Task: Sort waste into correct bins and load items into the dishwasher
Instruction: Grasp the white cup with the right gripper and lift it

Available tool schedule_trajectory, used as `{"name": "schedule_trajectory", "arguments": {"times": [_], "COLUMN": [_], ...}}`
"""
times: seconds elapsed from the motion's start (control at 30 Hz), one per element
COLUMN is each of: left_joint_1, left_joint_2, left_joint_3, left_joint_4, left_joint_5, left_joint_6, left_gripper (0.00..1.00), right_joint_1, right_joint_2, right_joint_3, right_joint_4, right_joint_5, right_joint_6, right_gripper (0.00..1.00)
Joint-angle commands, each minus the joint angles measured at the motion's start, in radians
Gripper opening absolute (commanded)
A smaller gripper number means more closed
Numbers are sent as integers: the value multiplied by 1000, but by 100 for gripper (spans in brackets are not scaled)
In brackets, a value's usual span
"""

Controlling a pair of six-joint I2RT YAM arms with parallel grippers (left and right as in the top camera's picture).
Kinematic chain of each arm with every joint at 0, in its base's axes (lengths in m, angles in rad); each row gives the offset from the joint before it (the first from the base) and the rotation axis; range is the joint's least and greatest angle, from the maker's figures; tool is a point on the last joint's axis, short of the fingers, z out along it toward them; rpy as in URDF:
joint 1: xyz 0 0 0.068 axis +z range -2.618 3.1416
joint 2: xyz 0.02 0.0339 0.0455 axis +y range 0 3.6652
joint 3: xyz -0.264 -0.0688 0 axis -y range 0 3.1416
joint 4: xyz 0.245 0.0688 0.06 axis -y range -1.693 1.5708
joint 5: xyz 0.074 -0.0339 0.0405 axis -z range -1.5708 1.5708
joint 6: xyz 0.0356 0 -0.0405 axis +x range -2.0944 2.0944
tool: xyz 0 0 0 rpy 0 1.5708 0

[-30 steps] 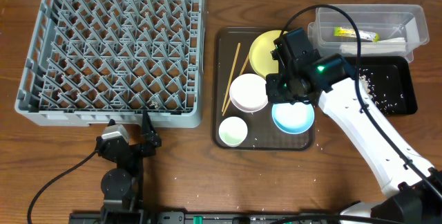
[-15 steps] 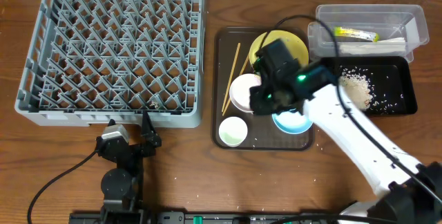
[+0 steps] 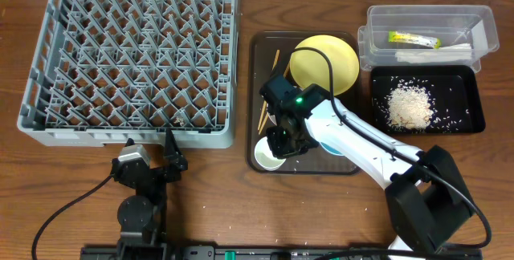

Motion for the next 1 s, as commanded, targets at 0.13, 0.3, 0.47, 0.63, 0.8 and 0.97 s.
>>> {"name": "schedule_trajectory", "arguments": {"times": [0.13, 0.3, 0.47, 0.63, 0.8, 0.97], "left_joint_1": [2, 2, 2, 2, 2, 2], "left_joint_2": [-6, -6, 32, 214, 555, 910], "left_joint_3": [-21, -14, 50, 187, 459, 725], "left_joint_4": [-35, -12, -50, -50, -50, -42], "left_joint_5": [-7, 116, 228, 309, 468, 843], "left_joint_6": [19, -163, -346, -389, -388, -504], "left_gripper": [88, 88, 89, 88, 88, 88], "right_joint_1": [-37, -122, -276, -397, -451, -473], "right_joint_2": [-14, -133, -294, -364, -370, -370], "right_joint_3": [10, 37, 38, 38, 38, 38], "right_joint_4": [-29, -67, -40, 6, 53, 142], "right_joint_5": [-7, -68, -190, -291, -383, -454], "right_joint_6": [4, -43, -111, -156, -167, -169], "right_gripper": [1, 1, 1, 1, 1, 1]}}
